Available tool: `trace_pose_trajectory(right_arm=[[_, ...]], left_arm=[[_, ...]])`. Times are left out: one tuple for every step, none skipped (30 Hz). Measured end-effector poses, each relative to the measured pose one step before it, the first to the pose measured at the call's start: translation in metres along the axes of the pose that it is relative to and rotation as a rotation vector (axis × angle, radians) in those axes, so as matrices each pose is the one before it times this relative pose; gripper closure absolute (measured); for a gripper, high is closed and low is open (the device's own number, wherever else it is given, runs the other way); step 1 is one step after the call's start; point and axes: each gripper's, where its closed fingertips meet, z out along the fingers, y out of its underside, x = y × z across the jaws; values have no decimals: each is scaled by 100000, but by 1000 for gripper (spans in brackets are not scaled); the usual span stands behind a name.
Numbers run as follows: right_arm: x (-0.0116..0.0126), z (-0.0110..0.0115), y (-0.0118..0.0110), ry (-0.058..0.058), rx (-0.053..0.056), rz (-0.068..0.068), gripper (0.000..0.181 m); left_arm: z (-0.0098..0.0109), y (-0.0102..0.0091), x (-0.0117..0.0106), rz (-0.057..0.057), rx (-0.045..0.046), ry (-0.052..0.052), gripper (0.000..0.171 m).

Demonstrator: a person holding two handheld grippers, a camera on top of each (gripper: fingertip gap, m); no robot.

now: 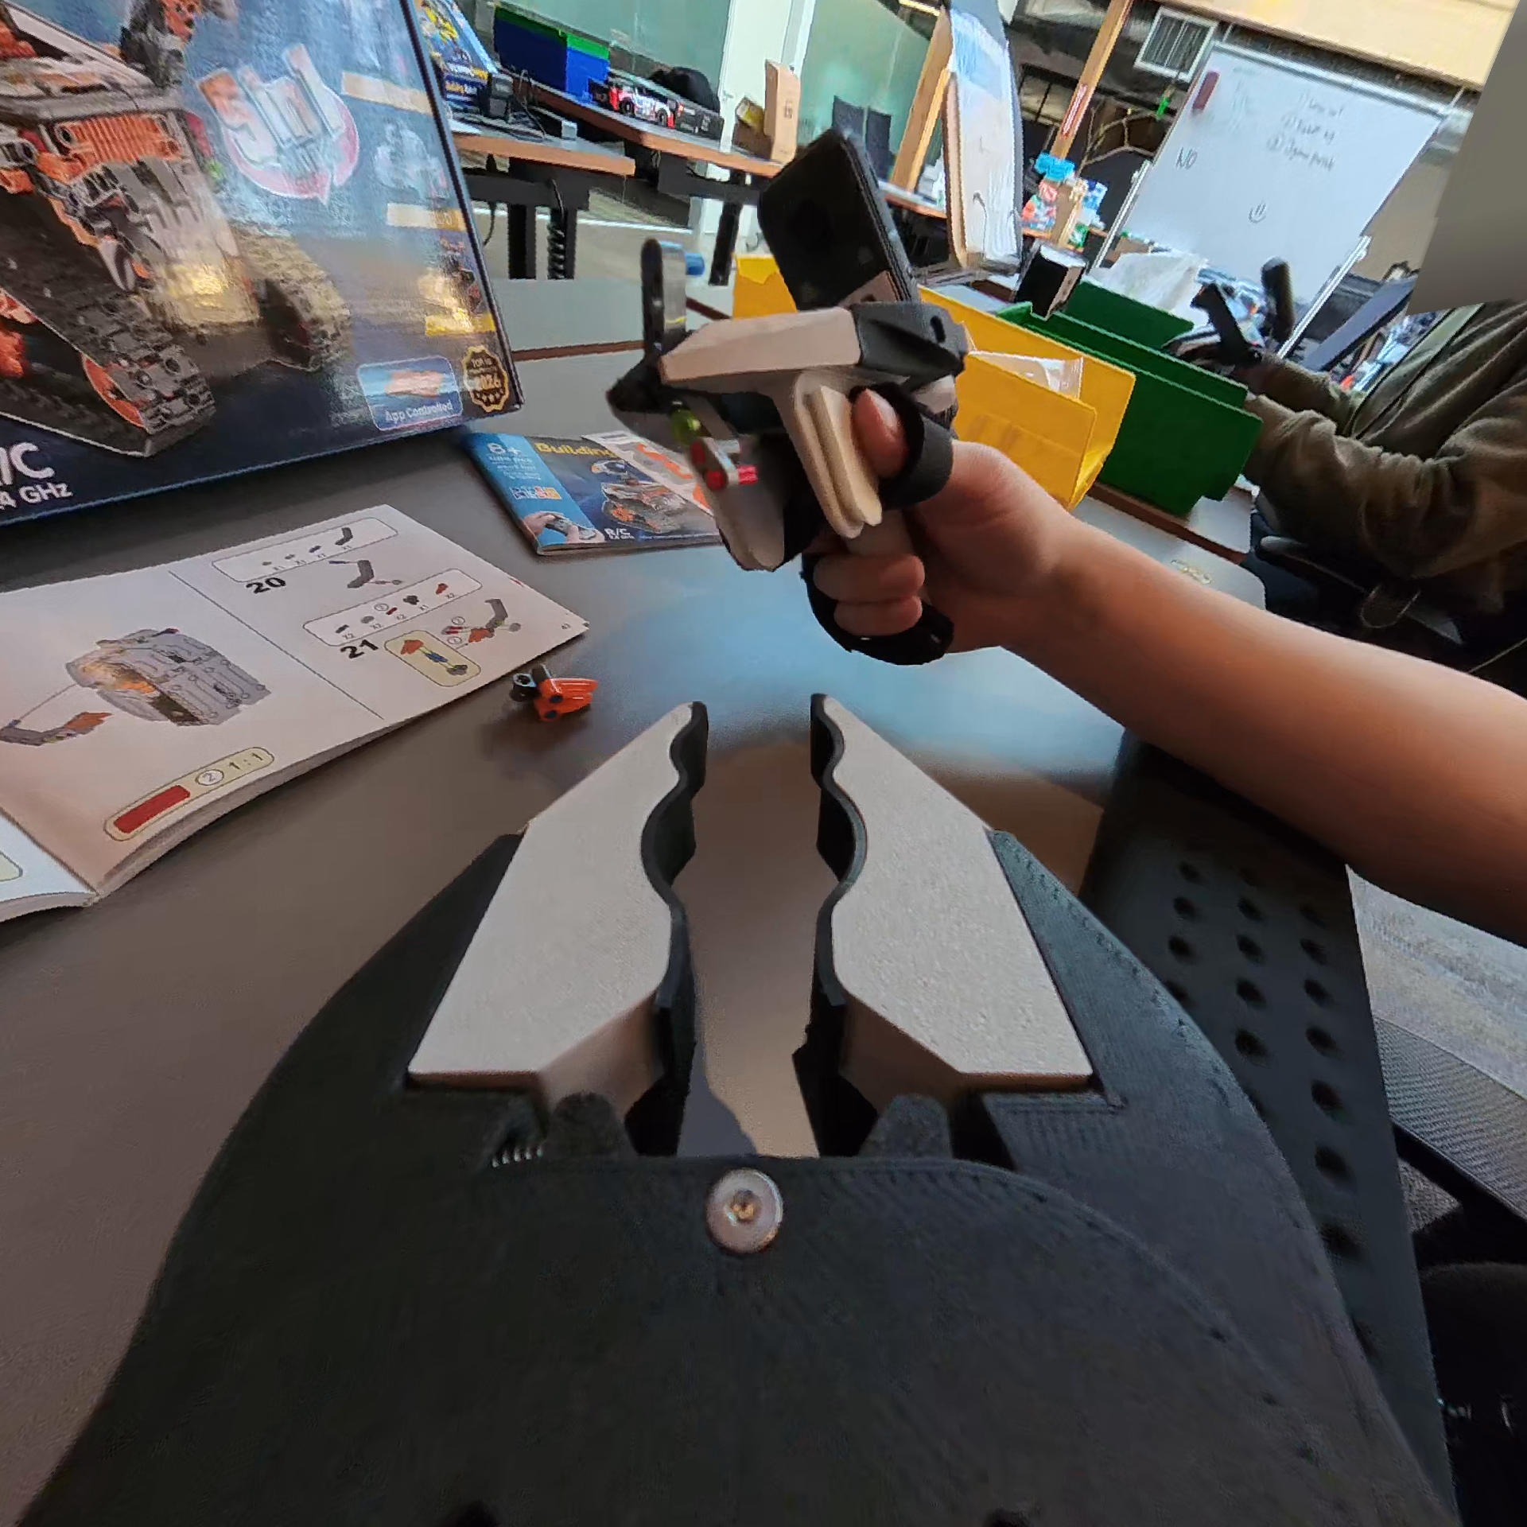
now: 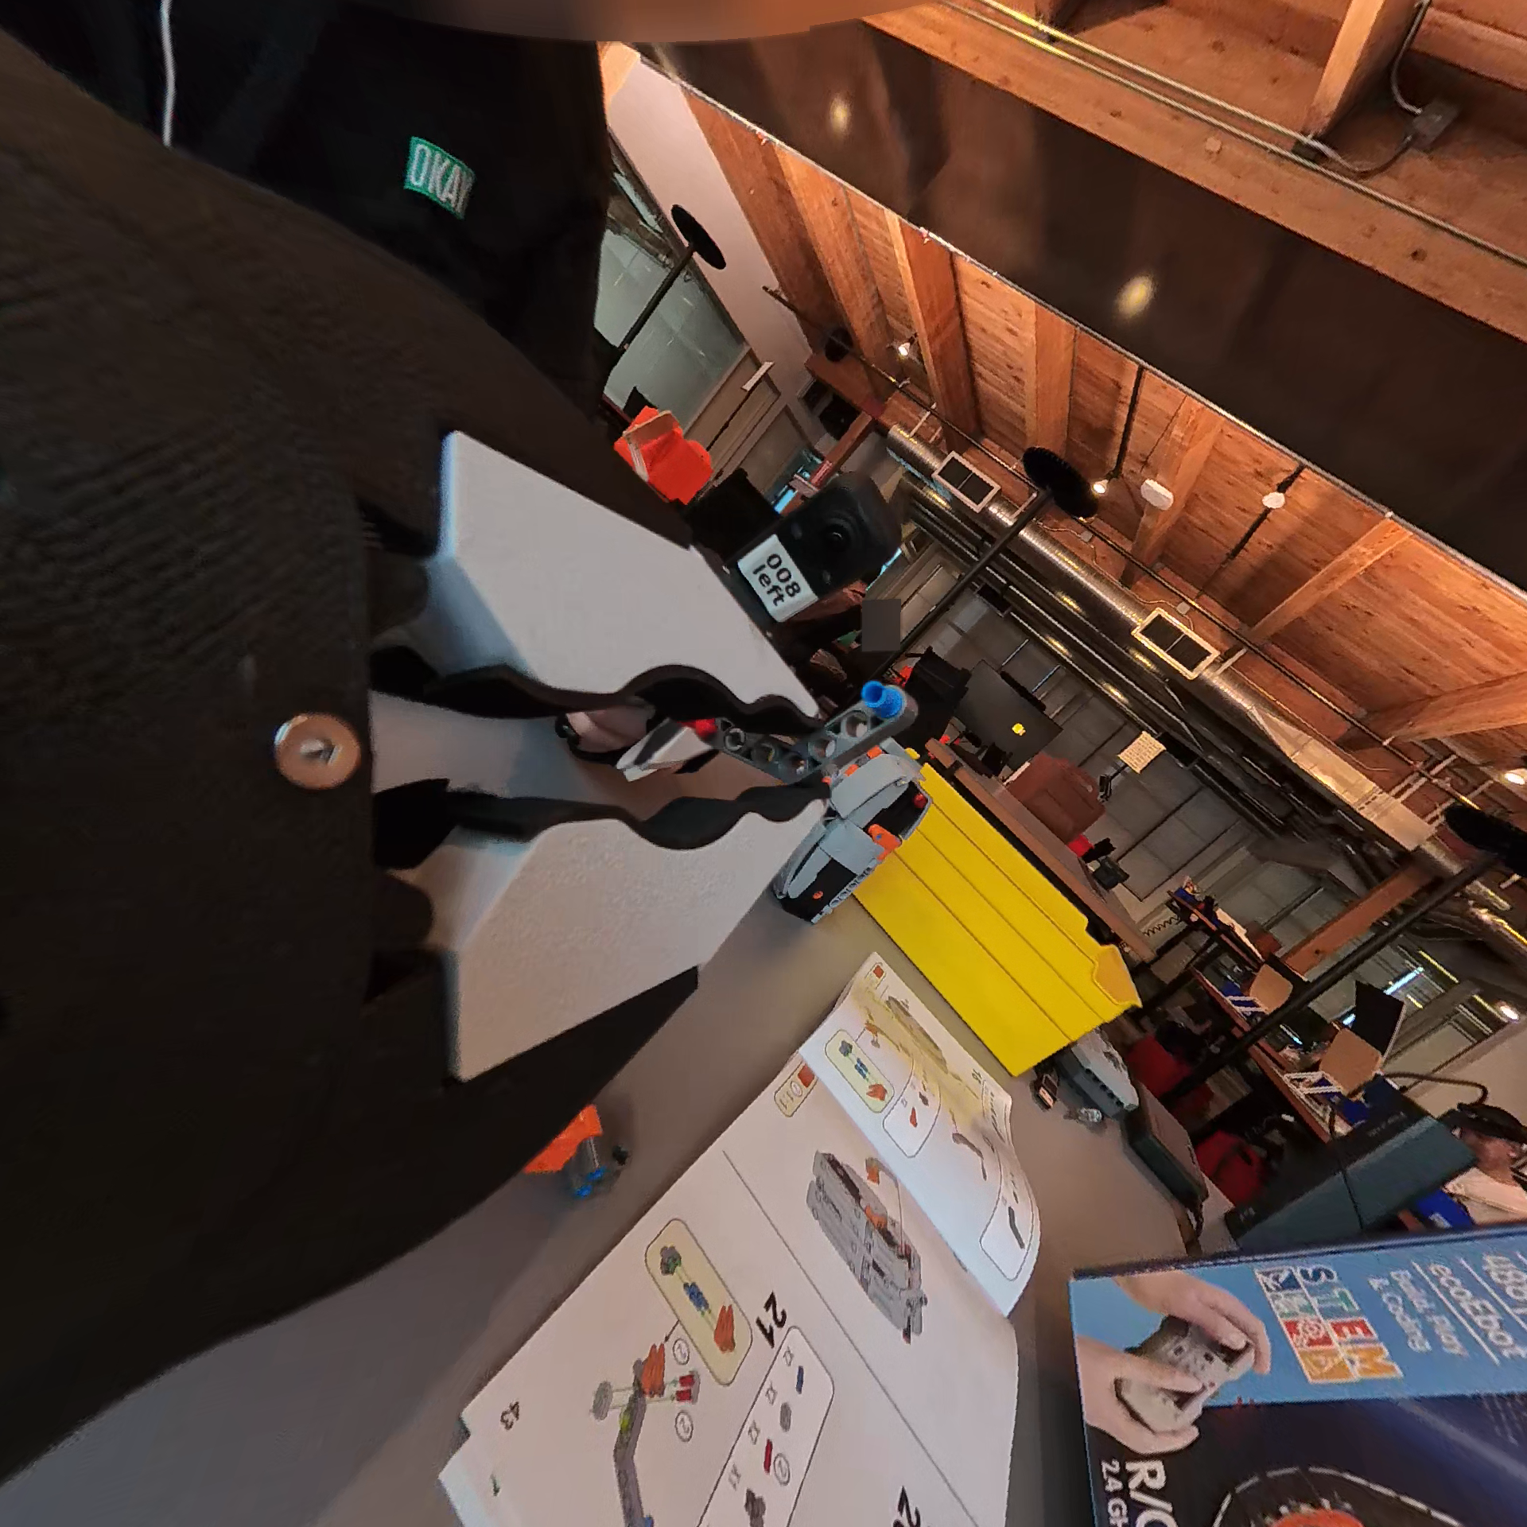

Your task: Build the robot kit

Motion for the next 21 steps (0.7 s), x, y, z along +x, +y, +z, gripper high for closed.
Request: trace_pose_trajectory(right_arm=[[25, 97, 132, -520, -1029, 310, 170], [-29, 88, 62, -1421, -588, 1247, 170], [-107, 65, -36, -2044, 8, 1675, 169], [-159, 74, -105, -2247, 526, 1438, 170], [-263, 90, -94, -2541, 527, 1083, 170], [-321, 75, 13, -2608, 102, 872, 170], [-233, 48, 98, -1720, -134, 918, 170], [-132, 48, 116, -890, -52, 960, 170], [-146, 50, 53, -784, 305, 1043, 170], [-137, 91, -11, -773, 505, 1145, 170], [-42, 121, 21, -41, 146, 1189, 170], [128, 127, 143, 1019, -733, 682, 170], [145, 158, 226, 1255, -1186, -356, 170], [100, 208, 310, 1163, -1659, -343, 170], [89, 246, 376, 1053, -1959, 200, 170], [-36, 288, 347, 86, -1447, 11, 170], [-74, 304, 199, -42, -377, -199, 170], [22, 323, 202, 397, -319, 141, 170], [179, 306, 260, 1333, -708, 661, 170], [404, 281, 318, 2801, -764, 965, 170], [513, 257, 369, 3710, -878, 1029, 170]], left_arm=[[-129, -103, -238, -109, 722, -397, 147], [-99, -18, -234, 227, 96, -575, 143], [-56, 42, -197, -111, -338, -553, 141], [-55, 14, -46, -819, -277, 136, 139], [-74, -110, 102, -1611, 460, 1103, 137], [-105, -199, 231, -2085, 1094, 1750, 136], [-102, -215, 258, -2068, 1272, 2112, 136], [-69, -183, 250, -1516, 1021, 2068, 135], [-70, -131, 277, -281, 756, 2478, 134], [-62, -153, 421, 260, 758, 3497, 126], [-33, -239, 105, -1496, 1176, 1255, 127], [-52, -232, -10, -1742, 1089, 545, 129], [-69, -225, -2, -1605, 1109, 617, 129], [-99, -271, 134, -1652, 1368, 1309, 129], [-141, -288, 126, -1653, 1652, 1169, 129], [-149, -202, 51, -1063, 1388, 744, 130], [-149, -6, 3, -184, 192, 489, 131], [-129, 128, -139, 140, -929, -396, 129], [-105, 195, -312, 96, -1361, -1270, 126], [-60, 222, -425, -494, -1281, -1963, 129], [-15, 251, -420, -1182, -1417, -1833, 128]])
